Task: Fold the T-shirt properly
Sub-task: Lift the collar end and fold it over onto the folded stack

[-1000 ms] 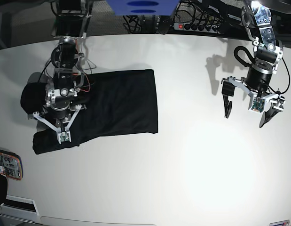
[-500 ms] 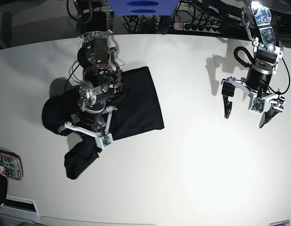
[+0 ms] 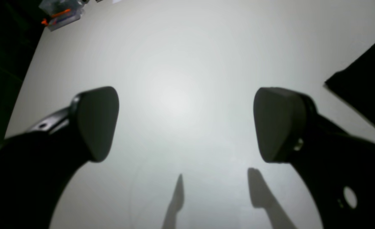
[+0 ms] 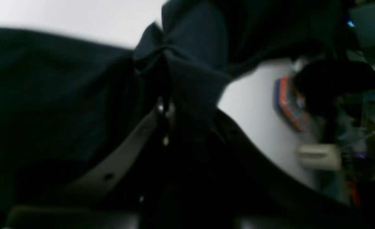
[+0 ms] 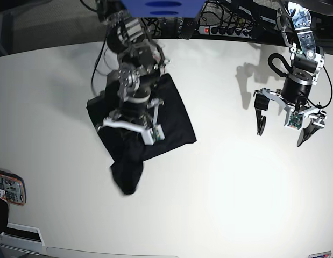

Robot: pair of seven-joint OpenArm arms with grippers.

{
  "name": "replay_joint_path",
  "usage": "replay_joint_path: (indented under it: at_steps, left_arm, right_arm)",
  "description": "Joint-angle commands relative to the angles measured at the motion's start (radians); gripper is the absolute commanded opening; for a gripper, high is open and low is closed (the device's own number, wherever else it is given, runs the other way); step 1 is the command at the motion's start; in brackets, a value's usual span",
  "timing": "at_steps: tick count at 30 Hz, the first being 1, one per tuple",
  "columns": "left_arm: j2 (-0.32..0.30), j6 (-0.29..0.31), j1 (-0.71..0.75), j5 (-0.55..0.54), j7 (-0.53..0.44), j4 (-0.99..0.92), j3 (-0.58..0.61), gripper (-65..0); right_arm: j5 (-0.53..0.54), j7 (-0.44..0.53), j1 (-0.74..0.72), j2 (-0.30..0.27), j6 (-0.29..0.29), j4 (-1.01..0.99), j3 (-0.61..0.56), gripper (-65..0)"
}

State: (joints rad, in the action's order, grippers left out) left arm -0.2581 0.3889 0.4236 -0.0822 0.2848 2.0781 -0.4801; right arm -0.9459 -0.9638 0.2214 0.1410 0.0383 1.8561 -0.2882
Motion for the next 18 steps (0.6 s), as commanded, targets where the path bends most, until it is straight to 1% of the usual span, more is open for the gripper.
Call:
replay_joint_path:
  at_steps: [1,11,14,18]
  left_arm:
    - [-0.008,-0.006,-0.006,-0.012,-0.025,0.014,-0.002,0.0]
    - [-0.008,-0.006,0.001,-0.012,-0.025,0.014,0.01,0.0]
    - [-0.008,-0.006,0.001,-0.012,-0.025,0.014,0.01,0.0]
    - [-0.007,-0.006,0.001,-0.012,-0.025,0.014,0.01,0.0]
  right_arm:
    - [-0.012,0.016,-0.009,0.004,0.01,0.017,-0.019,-65.0]
    - [-0.012,0.016,0.009,0.004,0.01,0.017,-0.196,-65.0]
    - [-0.003,0.016,0.006,0.004,0.01,0.014,-0.231,-65.0]
    - [0.011,0.018,0.003,0.003,0.01,0.014,-0.237,-65.0]
